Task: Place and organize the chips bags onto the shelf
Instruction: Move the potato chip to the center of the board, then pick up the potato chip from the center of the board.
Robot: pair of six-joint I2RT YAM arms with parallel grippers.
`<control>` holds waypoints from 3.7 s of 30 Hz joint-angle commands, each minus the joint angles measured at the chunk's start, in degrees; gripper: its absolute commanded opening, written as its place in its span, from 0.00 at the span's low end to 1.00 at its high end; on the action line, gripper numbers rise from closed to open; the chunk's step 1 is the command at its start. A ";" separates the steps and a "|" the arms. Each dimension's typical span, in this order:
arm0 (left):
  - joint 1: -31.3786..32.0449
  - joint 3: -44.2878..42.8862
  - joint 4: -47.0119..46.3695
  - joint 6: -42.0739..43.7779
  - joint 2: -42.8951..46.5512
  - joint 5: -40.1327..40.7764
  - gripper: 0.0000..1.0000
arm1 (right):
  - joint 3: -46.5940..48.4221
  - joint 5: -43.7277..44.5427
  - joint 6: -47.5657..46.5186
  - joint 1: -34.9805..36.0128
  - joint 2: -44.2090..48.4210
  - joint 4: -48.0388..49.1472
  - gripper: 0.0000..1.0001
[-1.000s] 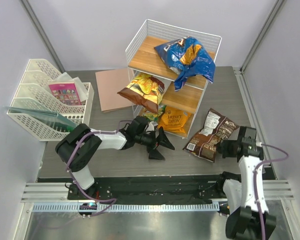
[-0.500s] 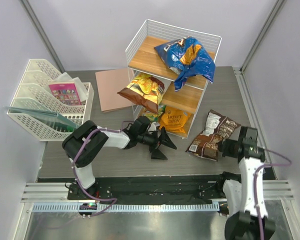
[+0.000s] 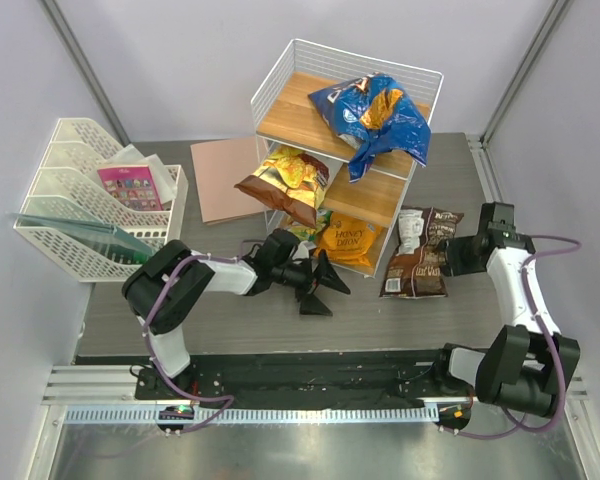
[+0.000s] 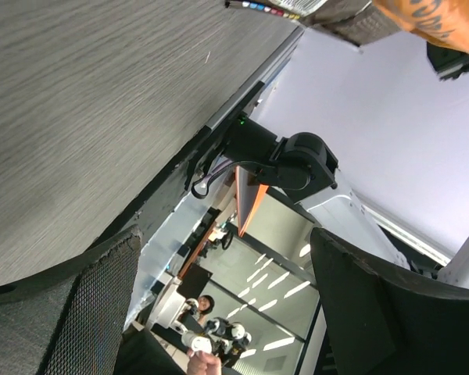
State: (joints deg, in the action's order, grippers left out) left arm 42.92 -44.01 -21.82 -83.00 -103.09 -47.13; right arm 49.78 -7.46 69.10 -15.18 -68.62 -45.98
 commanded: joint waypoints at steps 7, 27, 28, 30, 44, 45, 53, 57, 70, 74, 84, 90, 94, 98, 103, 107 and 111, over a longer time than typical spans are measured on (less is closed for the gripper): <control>-0.64 -2.66 0.99 2.40 -0.27 -2.43 0.86 | 0.92 -2.92 6.05 12.10 10.08 -18.78 0.45; 0.23 -3.80 3.72 4.43 -0.70 -0.25 0.88 | 11.14 8.45 -10.91 12.10 -6.35 -23.38 0.69; 0.59 -4.15 3.20 3.99 -1.15 0.11 0.88 | 10.00 8.17 -11.09 12.10 -6.52 -22.76 0.69; 1.55 -4.42 2.14 3.46 -2.29 0.98 0.88 | 6.49 5.97 -10.83 12.10 -5.83 -21.53 0.67; 4.37 -3.10 -5.60 4.42 -4.15 14.78 0.85 | -2.05 3.08 -13.56 17.88 -10.13 -13.54 0.55; 4.54 -2.40 -5.16 5.38 -3.36 15.66 0.85 | -2.66 2.37 -13.29 18.77 -10.39 -12.83 0.54; 8.14 0.33 -9.81 5.92 -2.99 23.58 0.83 | -8.03 -3.17 -7.59 25.02 -10.05 -8.95 0.52; 10.34 -0.28 -10.96 7.50 -2.64 26.39 0.84 | -10.84 -5.81 -3.99 26.34 -5.57 -8.87 0.52; 17.02 2.70 -16.67 6.45 -3.43 36.22 0.83 | -16.38 -11.25 4.82 28.98 2.35 -3.59 0.52; 18.69 2.61 -20.79 5.66 -5.45 38.34 0.84 | -15.42 -12.49 4.20 29.77 1.47 -3.51 0.51; 19.58 5.25 -27.75 4.43 -7.22 45.99 0.80 | -12.52 -10.14 -0.35 30.21 3.40 -8.94 0.51; 18.87 5.51 -20.63 6.18 -3.70 46.17 0.80 | -2.16 -0.03 -8.09 30.12 0.87 -17.56 0.49; 18.70 5.60 -20.89 6.36 -4.31 45.47 0.79 | 4.79 10.16 -14.42 30.12 -1.60 -23.44 0.49; 18.52 6.04 -21.94 6.27 -4.67 45.11 0.78 | 6.91 18.43 -18.82 28.81 -4.93 -23.37 0.49; 17.82 7.00 -19.84 7.15 -4.05 45.20 0.85 | 2.62 18.37 -22.69 28.45 -9.95 -17.58 0.24; 16.85 8.24 -21.50 6.80 -4.84 45.20 0.86 | -1.08 16.87 -23.31 28.45 -11.70 -12.66 0.16; 16.76 7.45 -23.17 6.10 -7.91 43.45 0.87 | -4.60 12.66 -22.88 29.85 -11.80 -8.53 0.01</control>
State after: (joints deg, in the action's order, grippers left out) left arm 60.23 -37.60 -47.99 -78.72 -107.53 -4.12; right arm 47.53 7.64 47.05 13.32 -80.86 -59.42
